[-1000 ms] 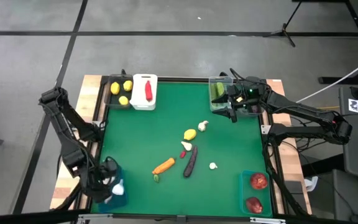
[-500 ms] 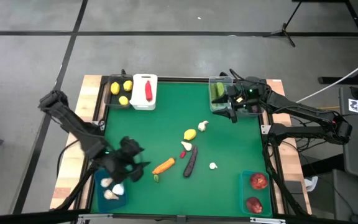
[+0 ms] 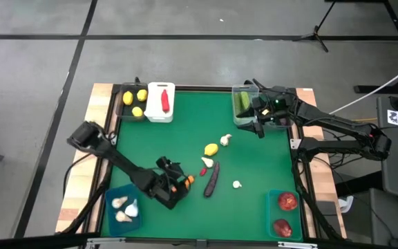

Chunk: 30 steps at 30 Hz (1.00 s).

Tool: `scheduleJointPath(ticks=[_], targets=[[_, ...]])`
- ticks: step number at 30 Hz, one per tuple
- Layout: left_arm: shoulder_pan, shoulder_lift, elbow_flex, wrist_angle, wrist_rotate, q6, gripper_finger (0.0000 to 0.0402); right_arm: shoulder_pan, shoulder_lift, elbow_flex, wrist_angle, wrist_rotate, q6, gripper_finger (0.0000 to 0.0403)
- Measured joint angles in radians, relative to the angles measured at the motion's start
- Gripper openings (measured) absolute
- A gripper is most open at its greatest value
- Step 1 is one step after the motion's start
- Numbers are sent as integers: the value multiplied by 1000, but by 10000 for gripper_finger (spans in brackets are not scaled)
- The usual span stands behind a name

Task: Sort produce into baskets
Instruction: Put the orange chili pepper into the white bin

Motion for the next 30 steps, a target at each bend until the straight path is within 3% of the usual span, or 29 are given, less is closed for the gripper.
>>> scheduleJointPath(ticks=[8,15,30], targets=[[-24,119,0,171,-6,55,312,0,0,0,-14,0,-6,301],[-7,191,7,185,120,-13,294,0,0,0,-14,0,-6,301],[81,28,-2,127,81,50,140,0,0,0,-13,0,-6,301]])
